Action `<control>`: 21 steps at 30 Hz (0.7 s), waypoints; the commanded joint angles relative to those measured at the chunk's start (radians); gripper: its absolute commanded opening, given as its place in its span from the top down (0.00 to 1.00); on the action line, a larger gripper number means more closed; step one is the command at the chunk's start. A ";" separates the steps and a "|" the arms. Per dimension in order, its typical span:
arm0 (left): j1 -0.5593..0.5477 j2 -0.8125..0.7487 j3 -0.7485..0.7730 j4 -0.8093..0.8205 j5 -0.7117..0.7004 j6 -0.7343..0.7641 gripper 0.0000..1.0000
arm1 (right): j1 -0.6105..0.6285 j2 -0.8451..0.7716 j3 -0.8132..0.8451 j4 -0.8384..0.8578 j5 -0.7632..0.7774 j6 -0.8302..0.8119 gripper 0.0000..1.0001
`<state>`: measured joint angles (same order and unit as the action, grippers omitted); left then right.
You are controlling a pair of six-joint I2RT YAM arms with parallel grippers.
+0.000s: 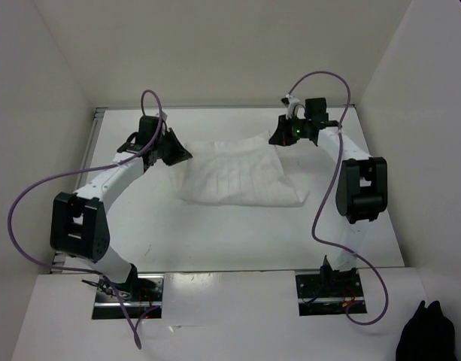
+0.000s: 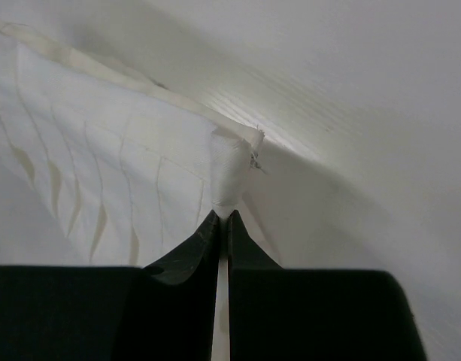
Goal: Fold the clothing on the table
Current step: Fold the skirt
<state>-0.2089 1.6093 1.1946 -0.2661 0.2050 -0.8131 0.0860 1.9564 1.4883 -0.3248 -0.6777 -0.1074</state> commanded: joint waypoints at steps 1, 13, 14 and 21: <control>0.002 -0.080 0.019 0.019 -0.001 0.014 0.94 | -0.008 -0.117 0.032 -0.015 -0.077 -0.122 1.00; -0.038 -0.100 -0.036 -0.010 0.132 0.081 0.93 | -0.063 -0.295 -0.124 -0.330 -0.059 -0.184 1.00; -0.038 -0.091 -0.036 -0.010 0.132 0.091 0.93 | -0.063 -0.295 -0.152 -0.318 -0.034 -0.173 1.00; -0.038 0.024 0.092 -0.041 0.123 0.123 0.87 | -0.063 -0.304 -0.298 -0.125 0.064 -0.046 1.00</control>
<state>-0.2493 1.5997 1.2137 -0.3153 0.3206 -0.7277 0.0238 1.6772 1.2022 -0.5655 -0.6769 -0.2131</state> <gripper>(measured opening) 0.118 0.070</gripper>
